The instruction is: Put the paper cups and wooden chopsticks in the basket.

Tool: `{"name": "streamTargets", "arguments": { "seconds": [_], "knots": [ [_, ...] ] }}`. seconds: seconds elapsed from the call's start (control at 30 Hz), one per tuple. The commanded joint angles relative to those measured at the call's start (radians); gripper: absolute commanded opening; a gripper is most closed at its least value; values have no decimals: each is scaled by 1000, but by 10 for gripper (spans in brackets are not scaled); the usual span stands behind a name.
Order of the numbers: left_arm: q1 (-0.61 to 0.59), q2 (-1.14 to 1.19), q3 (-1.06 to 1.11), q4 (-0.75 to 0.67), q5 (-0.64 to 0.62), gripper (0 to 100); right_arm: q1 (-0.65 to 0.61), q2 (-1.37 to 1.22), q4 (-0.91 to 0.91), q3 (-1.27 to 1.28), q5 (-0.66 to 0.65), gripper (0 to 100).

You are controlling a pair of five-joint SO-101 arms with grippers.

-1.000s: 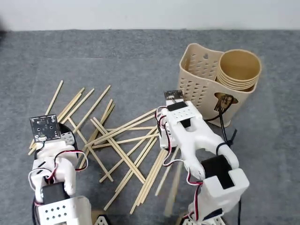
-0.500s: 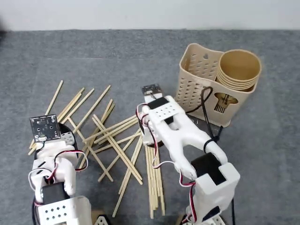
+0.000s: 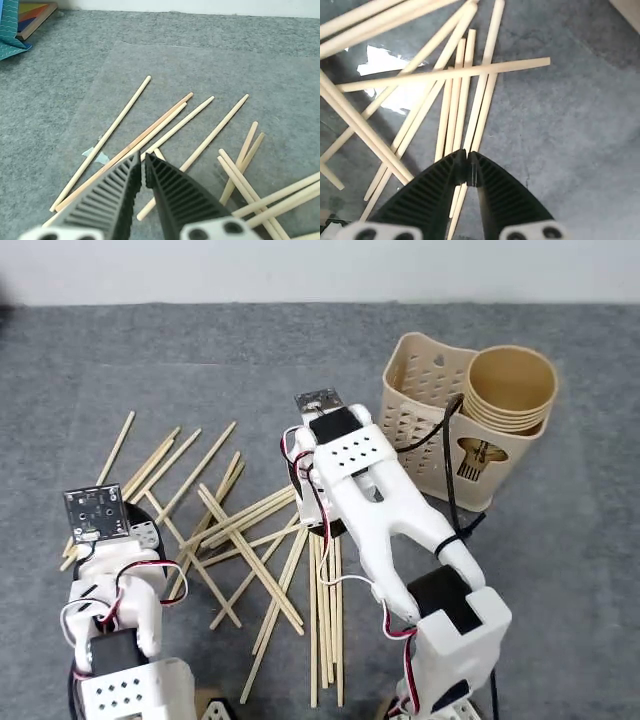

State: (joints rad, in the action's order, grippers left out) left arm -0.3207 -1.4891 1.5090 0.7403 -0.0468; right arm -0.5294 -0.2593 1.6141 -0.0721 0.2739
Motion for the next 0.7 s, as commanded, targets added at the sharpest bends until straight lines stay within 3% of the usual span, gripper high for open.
{"name": "streamTargets", "arguments": {
  "seconds": [0.0,0.2,0.43,0.67],
  "knots": [
    [3,-12,-7,-21,0,19,-7,-7,5,-20,5,36],
    [3,-12,-7,-21,0,19,-47,-82,-61,35,5,199],
    [3,-12,-7,-21,0,19,-136,-107,-113,35,8,201],
    [3,-12,-7,-21,0,19,-114,-156,-179,97,11,200]
  ]
}}
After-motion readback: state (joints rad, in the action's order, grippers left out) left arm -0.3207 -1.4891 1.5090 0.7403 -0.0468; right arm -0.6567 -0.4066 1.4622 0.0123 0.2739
